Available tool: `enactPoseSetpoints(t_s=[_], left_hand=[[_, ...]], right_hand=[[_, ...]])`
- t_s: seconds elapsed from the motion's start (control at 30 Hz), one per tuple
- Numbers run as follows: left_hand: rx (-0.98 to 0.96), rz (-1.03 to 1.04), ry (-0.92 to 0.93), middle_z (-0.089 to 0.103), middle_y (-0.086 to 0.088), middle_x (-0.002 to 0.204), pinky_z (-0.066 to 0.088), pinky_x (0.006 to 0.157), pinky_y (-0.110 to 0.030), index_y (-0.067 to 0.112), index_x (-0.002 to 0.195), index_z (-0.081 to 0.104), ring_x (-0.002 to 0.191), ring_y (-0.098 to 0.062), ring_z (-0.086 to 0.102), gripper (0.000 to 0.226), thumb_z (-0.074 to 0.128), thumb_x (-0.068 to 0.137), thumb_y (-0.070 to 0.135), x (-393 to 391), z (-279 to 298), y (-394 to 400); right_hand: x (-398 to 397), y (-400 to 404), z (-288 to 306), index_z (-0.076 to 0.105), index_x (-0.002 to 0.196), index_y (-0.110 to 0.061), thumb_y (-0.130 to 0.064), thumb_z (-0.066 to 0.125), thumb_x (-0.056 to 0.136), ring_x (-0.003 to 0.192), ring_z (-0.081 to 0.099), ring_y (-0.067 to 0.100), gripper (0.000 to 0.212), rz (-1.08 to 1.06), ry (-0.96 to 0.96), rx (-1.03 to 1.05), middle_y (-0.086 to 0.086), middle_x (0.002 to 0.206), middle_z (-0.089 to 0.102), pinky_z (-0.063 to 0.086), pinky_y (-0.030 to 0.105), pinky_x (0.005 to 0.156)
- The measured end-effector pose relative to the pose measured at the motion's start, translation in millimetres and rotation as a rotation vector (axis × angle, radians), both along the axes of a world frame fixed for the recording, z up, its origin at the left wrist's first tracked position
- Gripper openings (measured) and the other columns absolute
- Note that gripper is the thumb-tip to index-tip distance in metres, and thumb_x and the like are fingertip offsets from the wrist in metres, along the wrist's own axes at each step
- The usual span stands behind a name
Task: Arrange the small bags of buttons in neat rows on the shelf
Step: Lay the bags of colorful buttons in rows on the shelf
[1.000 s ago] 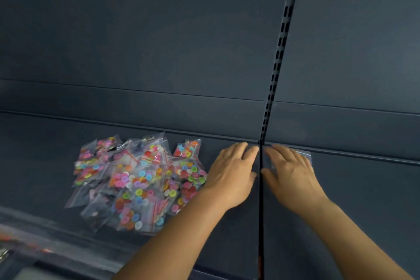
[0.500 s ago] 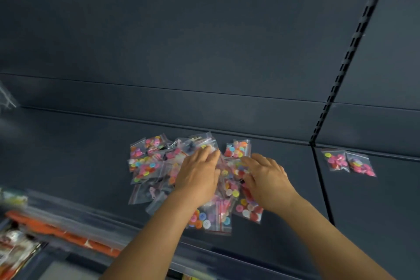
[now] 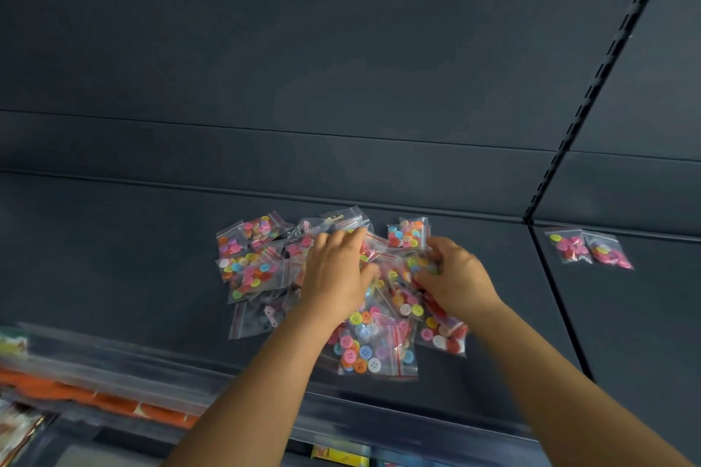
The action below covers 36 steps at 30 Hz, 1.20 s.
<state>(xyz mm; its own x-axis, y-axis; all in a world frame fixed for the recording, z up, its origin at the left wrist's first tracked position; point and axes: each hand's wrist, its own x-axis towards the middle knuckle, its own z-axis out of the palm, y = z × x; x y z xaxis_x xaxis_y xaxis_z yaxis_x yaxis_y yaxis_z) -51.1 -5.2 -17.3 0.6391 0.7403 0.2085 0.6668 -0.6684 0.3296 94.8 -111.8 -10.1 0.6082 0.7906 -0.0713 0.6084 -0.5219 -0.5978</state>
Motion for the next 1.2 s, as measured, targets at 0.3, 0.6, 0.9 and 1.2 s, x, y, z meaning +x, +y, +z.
enactPoseSetpoints(t_s=[0.3,0.6,0.9,1.2], left_hand=[[-0.021,0.058,0.008,0.056,-0.003,0.124,0.031,0.106,-0.040,0.016,0.126,0.050,0.123,-0.026,0.041,0.045,0.060,0.088,0.038,8,3,9],[-0.232,0.010,-0.277,0.058,0.009,0.077,0.046,0.063,-0.029,0.018,0.086,0.056,0.078,-0.016,0.057,0.016,0.069,0.080,0.024,7,22,1],[-0.719,-0.161,-0.503,0.069,0.004,0.089,0.051,0.063,-0.028,0.025,0.097,0.058,0.077,-0.013,0.066,0.025,0.070,0.076,0.020,52,50,-50],[-0.817,-0.222,-0.451,0.068,0.012,0.090,0.046,0.063,-0.015,0.029,0.096,0.061,0.071,0.005,0.061,0.011,0.051,0.092,0.031,132,43,-122]], right_hand=[[-1,3,3,0.057,0.107,-0.022,-0.024,0.069,0.078,0.079,0.054,0.014,0.031,-0.064,0.029,0.018,-0.011,0.080,0.055,0.038,0.021,0.054],[-1,-15,19,0.053,0.078,-0.027,-0.018,0.074,0.076,0.055,0.052,0.004,0.023,-0.160,0.149,0.221,-0.009,0.067,0.056,0.034,0.012,0.040],[21,-59,50,0.054,0.089,-0.026,-0.019,0.081,0.063,0.069,0.061,0.015,0.038,-0.291,0.322,0.407,-0.006,0.081,0.064,0.049,0.031,0.058],[83,-132,42,0.068,0.089,-0.013,-0.010,0.050,0.092,0.059,0.060,0.008,0.019,-0.361,0.497,0.546,-0.003,0.065,0.067,0.052,0.030,0.065]])
